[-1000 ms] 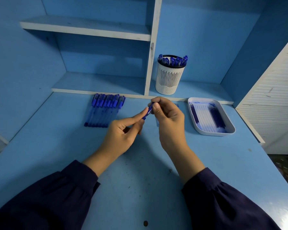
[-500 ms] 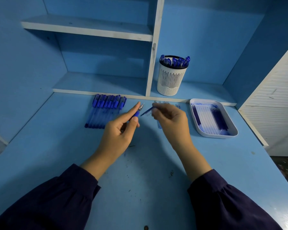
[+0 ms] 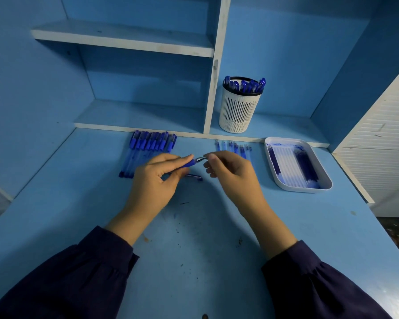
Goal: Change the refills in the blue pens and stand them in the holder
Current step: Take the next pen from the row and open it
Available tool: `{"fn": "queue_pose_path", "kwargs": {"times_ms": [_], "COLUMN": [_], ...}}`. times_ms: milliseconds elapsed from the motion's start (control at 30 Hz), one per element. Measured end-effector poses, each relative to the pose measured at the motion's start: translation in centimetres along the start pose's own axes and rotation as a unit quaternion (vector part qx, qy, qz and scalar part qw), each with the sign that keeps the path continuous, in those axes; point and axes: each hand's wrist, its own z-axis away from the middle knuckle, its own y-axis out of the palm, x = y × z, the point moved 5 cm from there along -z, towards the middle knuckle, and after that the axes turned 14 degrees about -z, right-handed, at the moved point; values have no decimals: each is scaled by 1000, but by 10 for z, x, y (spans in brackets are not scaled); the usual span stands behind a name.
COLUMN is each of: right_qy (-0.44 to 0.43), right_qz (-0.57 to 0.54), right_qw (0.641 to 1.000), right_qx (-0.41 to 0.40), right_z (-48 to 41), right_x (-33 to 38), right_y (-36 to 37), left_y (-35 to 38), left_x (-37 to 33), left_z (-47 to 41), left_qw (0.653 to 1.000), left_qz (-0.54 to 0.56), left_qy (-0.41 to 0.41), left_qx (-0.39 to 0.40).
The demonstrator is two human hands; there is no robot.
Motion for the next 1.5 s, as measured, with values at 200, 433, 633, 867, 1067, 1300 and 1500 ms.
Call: {"fn": "queue_pose_path", "kwargs": {"times_ms": [200,433,633,867,1067,1300,1500], "right_qy": [-35,-90,-51,-28,-17,-6,0], "right_qz": [14,-16,6,20,-28,-34,-20], "right_qw": [999,992,995,995,995,995,997], "right_qx": [38,84,80,89,93,92,77], "right_z": [4,6,4,5,6,5,5], "right_x": [9,15,12,12,13,12,10], "right_y": [1,3,0,0,-1,-1,-3], "left_y": [0,0,0,-1,0,0,0], "left_x": [-2,2,-2,-2,-3,-3,-4], "left_z": [2,2,3,2,2,2,2], "left_qw": [1000,1000,1000,999,999,999,999], "left_qz": [-1,20,7,-6,-12,-12,-11], "left_qy": [17,7,25,32,37,39,36], "left_qx": [2,11,10,10,5,10,10]}}
